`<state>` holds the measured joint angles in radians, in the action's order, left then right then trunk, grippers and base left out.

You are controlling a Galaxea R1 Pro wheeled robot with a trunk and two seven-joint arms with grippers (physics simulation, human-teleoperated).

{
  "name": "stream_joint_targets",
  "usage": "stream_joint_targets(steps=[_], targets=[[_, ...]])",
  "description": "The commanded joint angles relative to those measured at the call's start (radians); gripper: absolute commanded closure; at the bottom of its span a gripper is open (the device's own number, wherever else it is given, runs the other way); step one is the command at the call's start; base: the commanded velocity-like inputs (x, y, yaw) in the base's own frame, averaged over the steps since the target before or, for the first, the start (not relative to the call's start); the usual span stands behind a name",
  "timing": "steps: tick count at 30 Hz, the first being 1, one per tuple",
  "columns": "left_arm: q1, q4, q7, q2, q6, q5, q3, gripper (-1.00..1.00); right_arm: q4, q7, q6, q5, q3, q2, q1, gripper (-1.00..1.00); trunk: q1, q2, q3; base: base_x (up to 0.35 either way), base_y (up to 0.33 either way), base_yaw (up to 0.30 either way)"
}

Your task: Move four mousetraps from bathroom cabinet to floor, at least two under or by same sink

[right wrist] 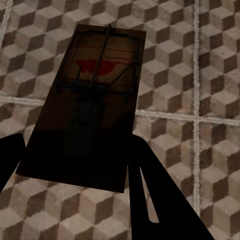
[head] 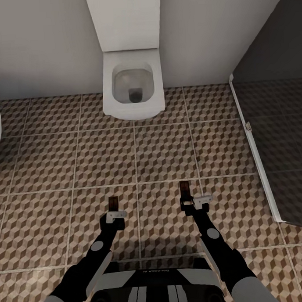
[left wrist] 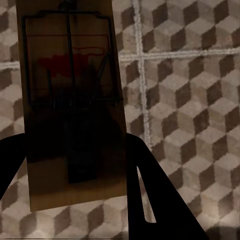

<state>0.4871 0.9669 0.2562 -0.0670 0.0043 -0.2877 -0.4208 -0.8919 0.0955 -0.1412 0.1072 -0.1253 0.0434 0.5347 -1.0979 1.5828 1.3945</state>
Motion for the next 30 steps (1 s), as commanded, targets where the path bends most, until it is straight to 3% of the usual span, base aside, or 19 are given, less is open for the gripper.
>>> stream_joint_targets(steps=[1,6,11,14,17,18,20,26,28,30], targets=[[0.001,-0.002,0.009,0.001,0.0,-0.008,-0.005,1.0,0.001,0.01,-0.001,0.008,-0.002,0.0,0.0,1.0,0.0,0.0,0.0,0.0,0.0,0.0],[0.001,-0.002,0.013,0.007,0.003,-0.008,0.008,1.0,-0.001,0.009,0.001,0.008,-0.003,0.001,0.0,1.0,0.0,0.0,0.0,0.0,0.0,0.0],[0.001,0.002,0.04,0.01,0.02,-0.009,0.097,1.0,-0.074,0.009,0.055,0.011,-0.019,0.0,0.0,1.0,0.0,0.0,0.0,0.0,0.0,0.0],[0.001,0.027,0.045,0.013,0.116,-0.01,0.125,1.0,-0.177,0.004,0.195,0.021,-0.023,-0.002,0.0,1.0,0.0,0.0,0.0,0.0,0.0,0.0],[0.01,0.124,0.043,0.017,0.326,-0.009,0.135,1.0,-0.255,0.0,0.325,0.026,-0.025,-0.003,0.006,1.0,0.0,0.0,0.0,0.0,0.0,0.0],[0.05,0.18,0.043,0.018,0.448,-0.009,0.138,1.0,-0.276,-0.001,0.359,0.027,-0.025,-0.003,0.02,1.0,0.0,0.0,0.0,0.0,0.0,0.0],[0.133,0.181,0.043,0.019,0.524,-0.01,0.139,1.0,-0.285,-0.002,0.389,0.028,-0.025,-0.003,0.053,1.0,0.0,0.0,0.0,0.0,0.0,0.0],[0.408,-0.046,0.043,0.02,0.595,-0.011,0.141,1.0,-0.275,-0.004,0.492,0.027,-0.025,-0.003,0.171,1.0,0.0,0.0,0.0,0.0,0.0,0.0],[0.487,-0.095,0.043,0.021,0.639,-0.011,0.141,1.0,-0.235,-0.005,0.525,0.026,-0.025,-0.002,0.228,1.0,0.0,0.0,0.0,0.0,0.0,0.0],[0.53,-0.127,0.043,0.021,0.68,-0.011,0.142,1.0,-0.167,-0.005,0.539,0.026,-0.026,0.001,0.285,1.0,0.0,0.0,0.0,0.0,0.0,0.0]])
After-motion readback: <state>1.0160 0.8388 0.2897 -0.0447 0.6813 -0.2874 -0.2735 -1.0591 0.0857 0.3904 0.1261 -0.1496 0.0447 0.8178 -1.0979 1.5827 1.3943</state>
